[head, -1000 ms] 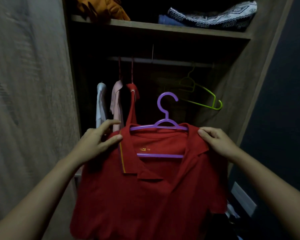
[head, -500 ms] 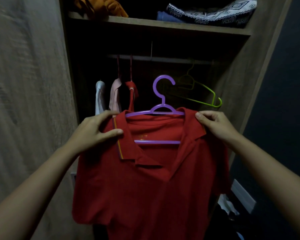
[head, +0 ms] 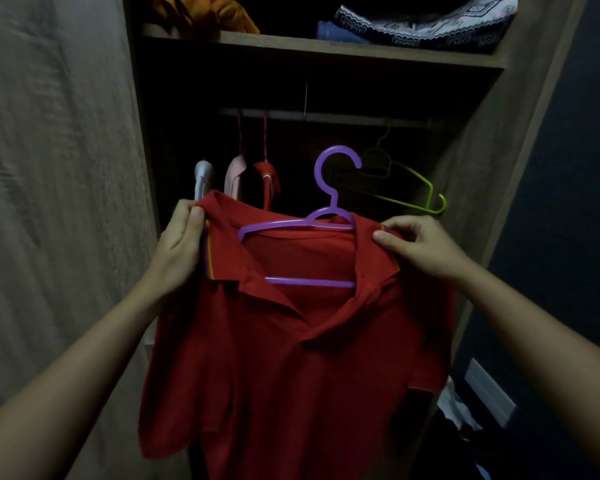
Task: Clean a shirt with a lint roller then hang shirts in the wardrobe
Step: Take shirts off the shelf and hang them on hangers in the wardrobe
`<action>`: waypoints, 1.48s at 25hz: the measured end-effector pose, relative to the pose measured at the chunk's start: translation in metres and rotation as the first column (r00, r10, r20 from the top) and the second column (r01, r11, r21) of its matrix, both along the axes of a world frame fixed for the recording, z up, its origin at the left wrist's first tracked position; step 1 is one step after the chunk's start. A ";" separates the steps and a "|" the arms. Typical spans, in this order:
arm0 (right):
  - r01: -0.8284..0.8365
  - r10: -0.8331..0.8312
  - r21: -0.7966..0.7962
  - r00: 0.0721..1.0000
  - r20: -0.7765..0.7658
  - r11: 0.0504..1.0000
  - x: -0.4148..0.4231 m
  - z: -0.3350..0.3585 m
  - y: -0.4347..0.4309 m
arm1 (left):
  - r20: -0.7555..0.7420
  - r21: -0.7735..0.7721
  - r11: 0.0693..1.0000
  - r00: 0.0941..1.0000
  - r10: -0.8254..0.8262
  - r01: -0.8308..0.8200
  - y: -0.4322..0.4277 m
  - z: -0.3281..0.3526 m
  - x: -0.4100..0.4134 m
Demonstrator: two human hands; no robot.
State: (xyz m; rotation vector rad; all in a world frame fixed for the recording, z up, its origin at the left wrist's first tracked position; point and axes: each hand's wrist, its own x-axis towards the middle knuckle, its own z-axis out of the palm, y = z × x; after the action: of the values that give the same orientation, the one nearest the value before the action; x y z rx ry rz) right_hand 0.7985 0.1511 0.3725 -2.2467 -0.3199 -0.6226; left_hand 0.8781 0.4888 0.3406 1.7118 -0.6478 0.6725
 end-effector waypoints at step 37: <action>-0.069 0.073 0.064 0.995 -0.068 0.996 0.008 -0.007 0.008 | -0.230 0.441 0.835 0.941 -0.251 0.330 0.025 0.028 -0.003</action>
State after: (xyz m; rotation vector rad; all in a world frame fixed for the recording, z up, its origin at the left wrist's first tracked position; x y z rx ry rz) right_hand 0.8068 0.1591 0.3654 -2.1824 -0.3393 -0.5087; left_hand 0.8750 0.5138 0.3682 2.0308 -0.9929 0.1523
